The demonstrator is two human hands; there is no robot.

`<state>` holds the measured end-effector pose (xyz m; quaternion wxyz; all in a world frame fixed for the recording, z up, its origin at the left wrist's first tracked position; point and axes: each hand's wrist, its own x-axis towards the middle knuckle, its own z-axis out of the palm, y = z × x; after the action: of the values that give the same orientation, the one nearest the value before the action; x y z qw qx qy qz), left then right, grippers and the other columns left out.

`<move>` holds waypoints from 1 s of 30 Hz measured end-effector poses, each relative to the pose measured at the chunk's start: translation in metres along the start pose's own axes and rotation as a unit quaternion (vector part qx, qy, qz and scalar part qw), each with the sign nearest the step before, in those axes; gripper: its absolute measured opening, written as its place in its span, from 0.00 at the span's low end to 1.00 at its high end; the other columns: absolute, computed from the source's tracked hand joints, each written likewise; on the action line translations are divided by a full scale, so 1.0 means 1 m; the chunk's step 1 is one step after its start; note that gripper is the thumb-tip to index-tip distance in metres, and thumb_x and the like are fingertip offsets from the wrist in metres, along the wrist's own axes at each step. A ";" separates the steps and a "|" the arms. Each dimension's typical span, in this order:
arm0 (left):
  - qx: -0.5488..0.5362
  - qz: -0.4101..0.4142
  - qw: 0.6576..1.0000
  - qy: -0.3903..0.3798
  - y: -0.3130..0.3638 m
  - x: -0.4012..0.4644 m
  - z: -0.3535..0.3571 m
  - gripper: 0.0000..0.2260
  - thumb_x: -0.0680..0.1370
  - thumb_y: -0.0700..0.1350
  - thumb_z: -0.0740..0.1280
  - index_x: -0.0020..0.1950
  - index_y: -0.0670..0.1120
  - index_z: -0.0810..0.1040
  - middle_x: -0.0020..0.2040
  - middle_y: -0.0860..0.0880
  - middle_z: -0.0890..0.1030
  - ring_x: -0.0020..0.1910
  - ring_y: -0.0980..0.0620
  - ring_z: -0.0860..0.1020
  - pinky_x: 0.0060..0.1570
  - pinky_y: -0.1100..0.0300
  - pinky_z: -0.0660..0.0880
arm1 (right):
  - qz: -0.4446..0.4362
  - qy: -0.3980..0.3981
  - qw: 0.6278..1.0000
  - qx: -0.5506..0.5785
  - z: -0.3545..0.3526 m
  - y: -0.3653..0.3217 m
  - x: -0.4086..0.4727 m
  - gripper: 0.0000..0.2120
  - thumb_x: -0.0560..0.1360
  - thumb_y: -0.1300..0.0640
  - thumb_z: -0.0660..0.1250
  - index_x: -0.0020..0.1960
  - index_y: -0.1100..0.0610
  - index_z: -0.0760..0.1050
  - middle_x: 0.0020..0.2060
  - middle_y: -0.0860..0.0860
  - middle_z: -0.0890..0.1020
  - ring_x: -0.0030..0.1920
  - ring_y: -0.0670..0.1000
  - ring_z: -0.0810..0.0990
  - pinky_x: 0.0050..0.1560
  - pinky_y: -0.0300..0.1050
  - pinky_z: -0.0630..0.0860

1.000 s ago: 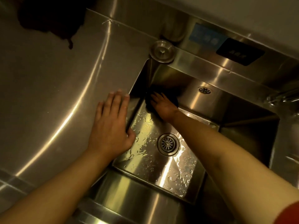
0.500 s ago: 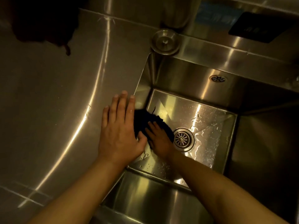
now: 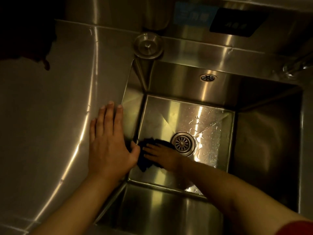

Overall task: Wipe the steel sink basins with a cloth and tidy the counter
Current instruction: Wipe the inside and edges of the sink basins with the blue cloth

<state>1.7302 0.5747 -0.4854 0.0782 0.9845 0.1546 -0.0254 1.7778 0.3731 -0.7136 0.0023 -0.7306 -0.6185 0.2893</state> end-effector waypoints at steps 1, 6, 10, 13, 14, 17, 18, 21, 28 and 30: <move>-0.002 0.000 1.000 -0.001 0.000 0.000 0.000 0.48 0.71 0.57 0.67 0.85 0.48 0.48 0.85 0.47 0.50 0.84 0.47 0.47 0.80 0.42 0.51 | 0.039 0.013 0.999 0.007 -0.011 0.011 0.005 0.28 0.86 0.49 0.50 0.84 0.51 0.47 0.83 0.53 0.44 0.82 0.56 0.41 0.80 0.56 0.43; -0.001 0.000 1.000 -0.005 0.001 0.000 -0.002 0.48 0.71 0.58 0.67 0.85 0.47 0.48 0.85 0.45 0.52 0.84 0.45 0.48 0.80 0.43 0.51 | 0.220 0.090 0.968 0.082 -0.051 0.060 0.008 0.33 0.83 0.50 0.60 0.83 0.51 0.50 0.83 0.53 0.46 0.82 0.57 0.44 0.80 0.55 0.46; -0.001 -0.003 1.000 0.002 0.003 0.000 -0.003 0.48 0.69 0.56 0.67 0.85 0.47 0.50 0.84 0.44 0.54 0.84 0.44 0.50 0.80 0.40 0.53 | 0.349 0.161 0.914 0.127 -0.047 0.087 -0.038 0.30 0.83 0.54 0.61 0.82 0.53 0.56 0.82 0.54 0.52 0.82 0.57 0.49 0.80 0.53 0.49; 0.013 -0.003 1.000 0.003 0.004 0.001 -0.002 0.48 0.69 0.57 0.66 0.85 0.46 0.50 0.84 0.44 0.54 0.84 0.43 0.50 0.80 0.40 0.53 | 0.438 0.203 0.852 0.202 -0.026 0.090 -0.088 0.27 0.84 0.55 0.58 0.82 0.53 0.57 0.82 0.54 0.51 0.82 0.55 0.47 0.80 0.52 0.48; 0.017 -0.002 1.000 0.005 0.004 0.001 -0.002 0.47 0.69 0.57 0.66 0.84 0.46 0.50 0.84 0.44 0.54 0.84 0.43 0.50 0.80 0.39 0.53 | 0.462 0.214 0.832 0.221 -0.017 0.087 -0.104 0.27 0.84 0.56 0.58 0.82 0.54 0.57 0.82 0.54 0.51 0.82 0.55 0.46 0.80 0.52 0.48; 0.022 0.001 1.000 0.013 0.003 0.001 0.001 0.48 0.69 0.58 0.65 0.85 0.46 0.50 0.84 0.44 0.54 0.84 0.43 0.50 0.79 0.39 0.54 | 0.521 0.200 0.794 0.242 0.010 0.064 -0.139 0.30 0.83 0.58 0.58 0.83 0.56 0.53 0.83 0.56 0.48 0.82 0.56 0.44 0.81 0.54 0.49; 0.021 0.000 1.000 0.014 0.002 0.001 0.002 0.48 0.69 0.58 0.65 0.85 0.46 0.50 0.84 0.44 0.54 0.84 0.44 0.50 0.79 0.40 0.54 | 0.530 0.174 0.796 0.236 0.020 0.052 -0.147 0.33 0.82 0.58 0.59 0.83 0.55 0.50 0.83 0.56 0.45 0.82 0.56 0.42 0.80 0.55 0.50; 0.018 0.001 1.000 0.016 0.001 0.001 0.003 0.48 0.68 0.59 0.65 0.85 0.47 0.49 0.84 0.44 0.53 0.84 0.44 0.50 0.79 0.40 0.54 | 0.500 0.077 0.834 0.222 0.049 0.006 -0.158 0.43 0.79 0.58 0.64 0.83 0.52 0.39 0.81 0.54 0.33 0.81 0.58 0.34 0.79 0.62 0.52; 0.013 -0.001 1.000 0.005 0.004 0.001 -0.001 0.49 0.68 0.59 0.66 0.85 0.47 0.49 0.85 0.45 0.52 0.84 0.43 0.49 0.79 0.38 0.55 | 0.156 -0.017 0.979 0.133 0.071 -0.052 -0.122 0.35 0.83 0.58 0.56 0.83 0.50 0.41 0.82 0.51 0.37 0.80 0.57 0.33 0.80 0.61 0.38; 0.014 -0.001 1.000 0.001 0.005 0.001 -0.003 0.49 0.68 0.58 0.66 0.85 0.47 0.49 0.85 0.44 0.52 0.84 0.43 0.49 0.79 0.39 0.54 | 0.083 -0.023 0.991 0.100 0.060 -0.048 -0.097 0.34 0.84 0.57 0.57 0.84 0.50 0.44 0.82 0.51 0.40 0.81 0.57 0.36 0.79 0.60 0.37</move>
<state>1.7324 0.5706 -0.4823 0.0640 0.9854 0.1554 -0.0268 1.7023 0.2752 -0.7052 0.0370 -0.7687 -0.5236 0.3655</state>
